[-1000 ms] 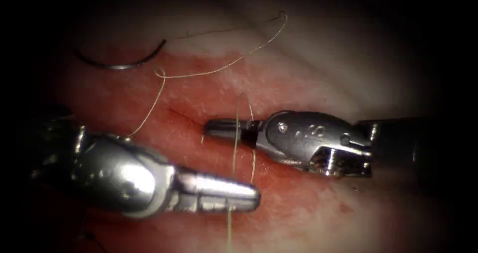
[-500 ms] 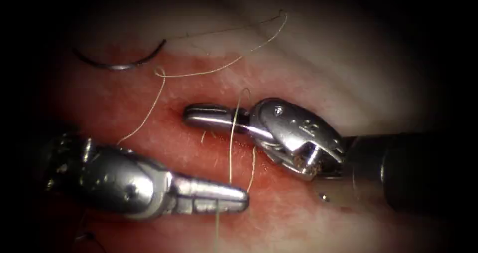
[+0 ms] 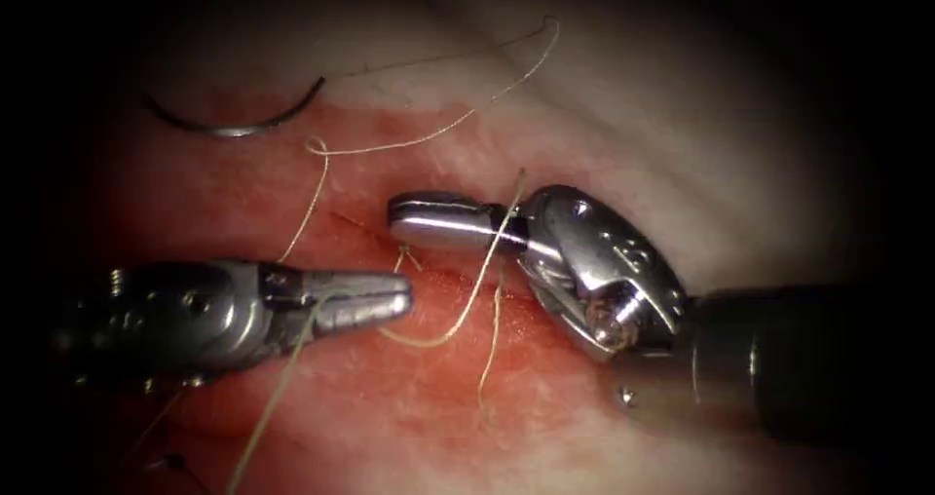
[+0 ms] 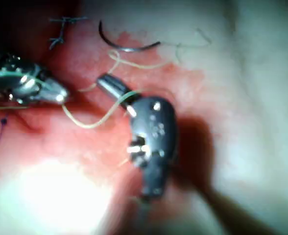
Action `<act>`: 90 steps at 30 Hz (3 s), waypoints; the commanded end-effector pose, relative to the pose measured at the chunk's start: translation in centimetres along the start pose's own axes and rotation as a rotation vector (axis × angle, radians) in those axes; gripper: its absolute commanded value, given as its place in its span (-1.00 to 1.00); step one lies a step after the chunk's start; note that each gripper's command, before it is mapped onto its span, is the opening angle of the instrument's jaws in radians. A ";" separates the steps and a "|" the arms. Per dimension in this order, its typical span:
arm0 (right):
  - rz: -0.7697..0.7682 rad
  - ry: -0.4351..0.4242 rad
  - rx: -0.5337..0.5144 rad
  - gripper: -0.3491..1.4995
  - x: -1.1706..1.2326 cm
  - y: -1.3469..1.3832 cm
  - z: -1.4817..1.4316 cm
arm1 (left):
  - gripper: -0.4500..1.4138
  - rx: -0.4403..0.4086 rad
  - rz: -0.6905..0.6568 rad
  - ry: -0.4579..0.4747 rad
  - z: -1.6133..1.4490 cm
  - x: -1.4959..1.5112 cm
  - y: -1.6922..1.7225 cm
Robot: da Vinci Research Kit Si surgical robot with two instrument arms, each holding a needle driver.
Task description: Wound Closure
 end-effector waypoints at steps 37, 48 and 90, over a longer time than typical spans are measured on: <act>-0.072 -0.414 0.641 0.38 0.38 -0.08 0.11 | -0.89 0.053 0.077 -0.293 0.17 -0.46 -0.28; -0.149 -0.524 0.753 0.18 -0.12 -0.18 0.04 | -0.89 0.032 0.100 -0.295 0.14 -0.66 -0.47; -0.298 -0.897 0.754 -1.00 -0.39 0.05 -0.08 | -0.89 -0.038 0.110 -0.335 -0.05 -0.52 0.24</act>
